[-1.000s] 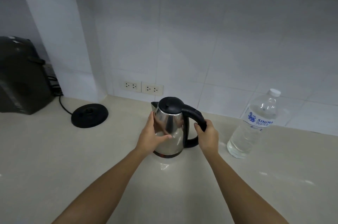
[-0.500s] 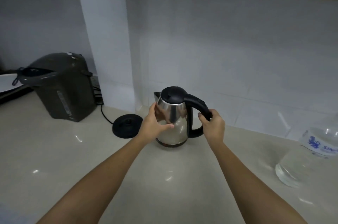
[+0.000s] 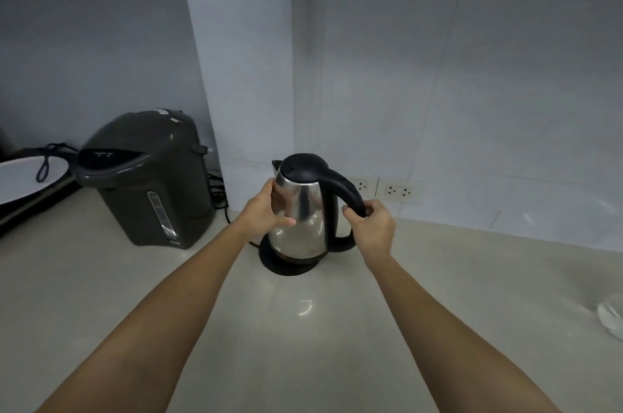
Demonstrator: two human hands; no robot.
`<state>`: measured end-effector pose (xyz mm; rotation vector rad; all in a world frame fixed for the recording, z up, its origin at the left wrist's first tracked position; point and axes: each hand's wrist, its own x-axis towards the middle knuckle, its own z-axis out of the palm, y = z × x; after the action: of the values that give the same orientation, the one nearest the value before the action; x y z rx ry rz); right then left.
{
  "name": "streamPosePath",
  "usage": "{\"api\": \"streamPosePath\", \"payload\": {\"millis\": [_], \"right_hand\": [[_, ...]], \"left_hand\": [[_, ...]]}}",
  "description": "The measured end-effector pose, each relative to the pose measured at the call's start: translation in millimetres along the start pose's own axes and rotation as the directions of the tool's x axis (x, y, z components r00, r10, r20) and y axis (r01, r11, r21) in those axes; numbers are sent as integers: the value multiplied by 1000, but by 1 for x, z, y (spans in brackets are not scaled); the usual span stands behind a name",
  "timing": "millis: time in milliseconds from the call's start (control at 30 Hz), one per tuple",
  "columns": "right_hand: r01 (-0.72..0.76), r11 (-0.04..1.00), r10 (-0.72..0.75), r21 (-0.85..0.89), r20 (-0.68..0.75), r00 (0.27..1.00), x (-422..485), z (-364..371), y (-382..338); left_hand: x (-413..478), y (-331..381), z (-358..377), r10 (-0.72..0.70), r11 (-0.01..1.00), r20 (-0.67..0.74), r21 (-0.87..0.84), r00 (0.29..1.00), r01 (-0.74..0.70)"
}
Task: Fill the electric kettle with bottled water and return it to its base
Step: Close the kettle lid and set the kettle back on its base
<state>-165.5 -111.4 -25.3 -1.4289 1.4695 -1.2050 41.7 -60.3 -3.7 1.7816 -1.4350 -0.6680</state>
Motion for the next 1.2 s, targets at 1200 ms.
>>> {"api": "streamPosePath", "payload": {"millis": [1200], "right_hand": [[-40, 996, 48, -79, 104, 993, 15, 41, 12]], "left_hand": [[9, -52, 7, -24, 997, -87, -73, 996, 18]]}}
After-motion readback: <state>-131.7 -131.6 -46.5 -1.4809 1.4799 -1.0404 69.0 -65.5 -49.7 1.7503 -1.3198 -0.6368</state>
